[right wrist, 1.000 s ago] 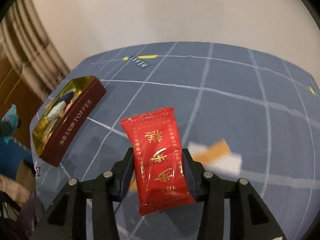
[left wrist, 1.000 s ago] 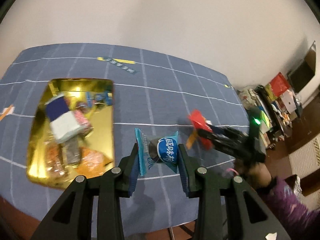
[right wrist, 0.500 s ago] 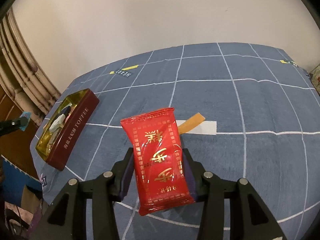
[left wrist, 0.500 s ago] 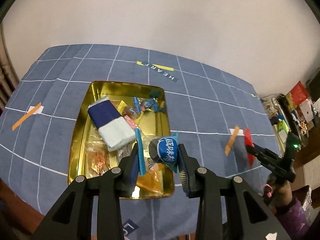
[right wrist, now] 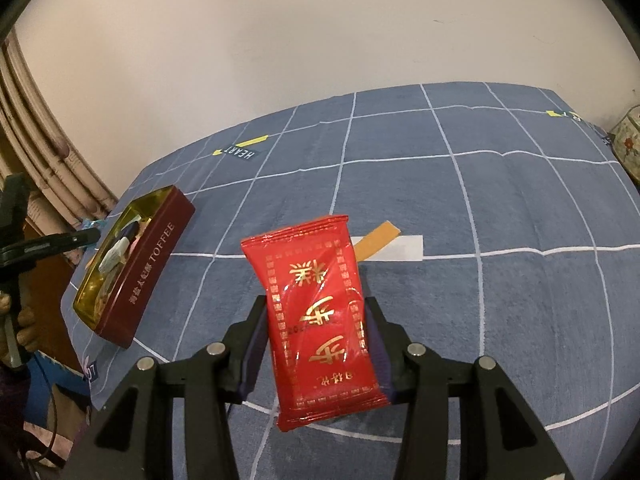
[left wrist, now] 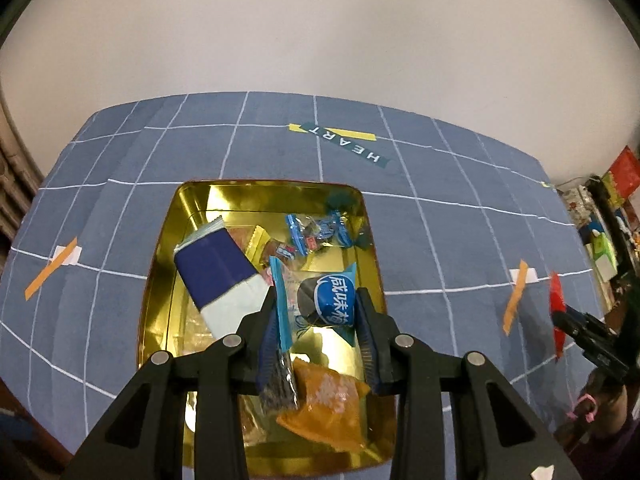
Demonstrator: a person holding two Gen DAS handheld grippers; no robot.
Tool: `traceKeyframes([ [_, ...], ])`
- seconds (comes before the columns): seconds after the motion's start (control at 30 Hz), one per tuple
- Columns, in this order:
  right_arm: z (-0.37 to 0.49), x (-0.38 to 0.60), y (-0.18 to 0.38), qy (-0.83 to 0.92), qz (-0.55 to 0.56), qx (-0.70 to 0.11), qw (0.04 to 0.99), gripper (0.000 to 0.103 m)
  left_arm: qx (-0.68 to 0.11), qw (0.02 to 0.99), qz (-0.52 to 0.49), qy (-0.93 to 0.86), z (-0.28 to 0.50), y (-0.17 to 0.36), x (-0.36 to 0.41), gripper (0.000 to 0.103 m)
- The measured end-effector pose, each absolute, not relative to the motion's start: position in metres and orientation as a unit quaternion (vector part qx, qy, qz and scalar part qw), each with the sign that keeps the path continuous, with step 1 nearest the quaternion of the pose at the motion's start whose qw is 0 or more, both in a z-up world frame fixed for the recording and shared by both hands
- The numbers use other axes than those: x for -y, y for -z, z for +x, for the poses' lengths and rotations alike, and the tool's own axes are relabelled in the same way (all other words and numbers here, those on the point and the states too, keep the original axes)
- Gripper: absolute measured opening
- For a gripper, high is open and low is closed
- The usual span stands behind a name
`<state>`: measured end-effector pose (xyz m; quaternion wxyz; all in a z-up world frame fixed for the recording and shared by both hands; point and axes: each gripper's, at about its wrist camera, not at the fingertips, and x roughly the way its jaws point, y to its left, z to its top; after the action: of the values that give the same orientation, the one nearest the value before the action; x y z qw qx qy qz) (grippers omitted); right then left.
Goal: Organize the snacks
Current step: 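Carry the blue candy over the gold tray with the left tool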
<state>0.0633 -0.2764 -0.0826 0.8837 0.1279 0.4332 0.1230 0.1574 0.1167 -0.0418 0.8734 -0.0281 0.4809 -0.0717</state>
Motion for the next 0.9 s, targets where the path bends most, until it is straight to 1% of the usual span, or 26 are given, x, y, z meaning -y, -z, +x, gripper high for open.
traceKeyframes([
  [0.63,0.063,0.282,0.083,-0.116,0.142,-0.433,0.883,0.046,-0.491,0.869,0.018,0.058,0.179,0.062,-0.094,0.033],
  [0.9,0.063,0.283,0.085,-0.115,0.146,-0.434,0.882,0.046,-0.489,0.87,0.027,0.053,0.18,0.063,-0.092,0.033],
])
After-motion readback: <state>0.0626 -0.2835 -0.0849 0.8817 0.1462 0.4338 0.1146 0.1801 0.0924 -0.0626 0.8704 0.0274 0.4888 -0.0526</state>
